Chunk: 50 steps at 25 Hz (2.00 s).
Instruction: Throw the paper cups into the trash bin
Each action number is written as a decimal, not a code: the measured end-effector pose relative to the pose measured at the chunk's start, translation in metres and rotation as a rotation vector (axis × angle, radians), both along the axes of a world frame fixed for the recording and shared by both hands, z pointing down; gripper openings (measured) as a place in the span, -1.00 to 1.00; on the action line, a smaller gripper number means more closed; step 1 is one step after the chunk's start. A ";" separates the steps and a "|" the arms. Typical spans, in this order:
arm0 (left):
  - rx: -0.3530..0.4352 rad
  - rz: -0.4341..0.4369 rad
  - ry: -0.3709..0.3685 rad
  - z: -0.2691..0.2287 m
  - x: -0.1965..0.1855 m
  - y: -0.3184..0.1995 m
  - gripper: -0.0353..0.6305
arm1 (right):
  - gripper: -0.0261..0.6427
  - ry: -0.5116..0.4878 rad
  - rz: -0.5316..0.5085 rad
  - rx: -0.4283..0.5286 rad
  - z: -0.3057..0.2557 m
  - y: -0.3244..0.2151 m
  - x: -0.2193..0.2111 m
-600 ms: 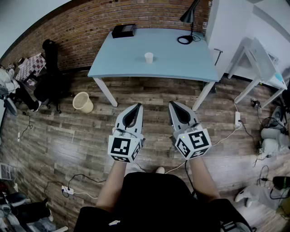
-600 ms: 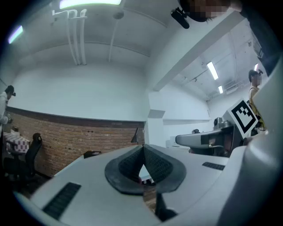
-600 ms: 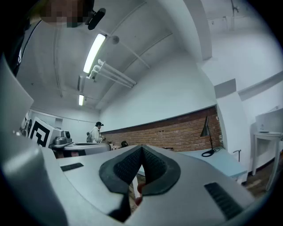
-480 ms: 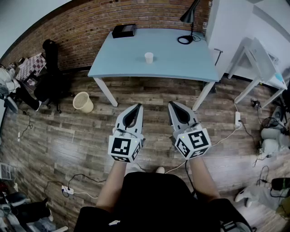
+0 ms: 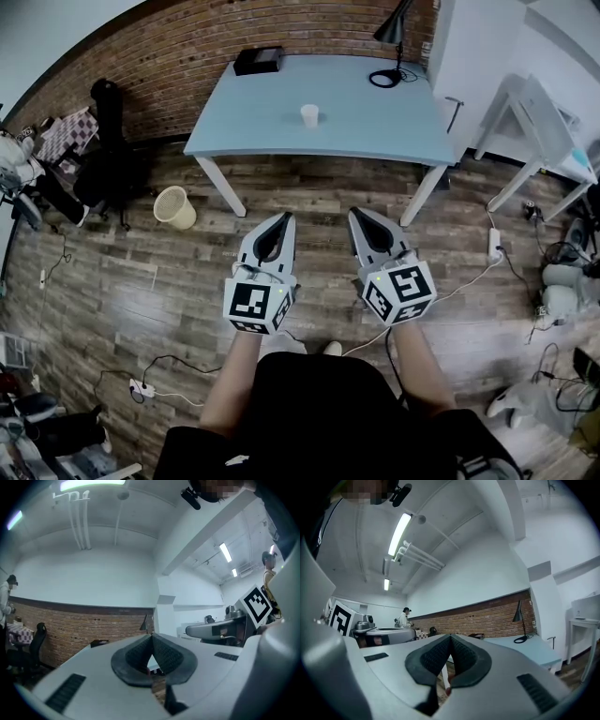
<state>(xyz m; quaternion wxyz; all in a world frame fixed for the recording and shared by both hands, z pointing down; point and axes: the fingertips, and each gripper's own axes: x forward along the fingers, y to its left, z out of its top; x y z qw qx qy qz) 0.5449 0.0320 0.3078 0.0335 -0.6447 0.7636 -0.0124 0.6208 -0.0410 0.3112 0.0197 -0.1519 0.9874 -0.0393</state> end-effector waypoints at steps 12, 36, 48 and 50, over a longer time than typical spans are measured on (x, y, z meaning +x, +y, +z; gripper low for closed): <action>0.003 -0.020 -0.013 -0.001 -0.027 0.003 -0.89 | -0.91 0.017 -0.032 0.007 0.003 -0.008 -0.029; -0.018 0.080 0.056 0.015 -0.167 -0.085 -0.89 | -0.91 -0.015 -0.008 -0.059 0.005 -0.081 -0.156; -0.011 0.123 0.089 0.028 -0.244 -0.097 -0.89 | -0.91 0.022 0.066 -0.058 0.014 -0.096 -0.224; -0.009 0.138 0.096 0.029 -0.252 -0.099 -0.89 | -0.91 0.026 0.081 -0.063 0.016 -0.099 -0.231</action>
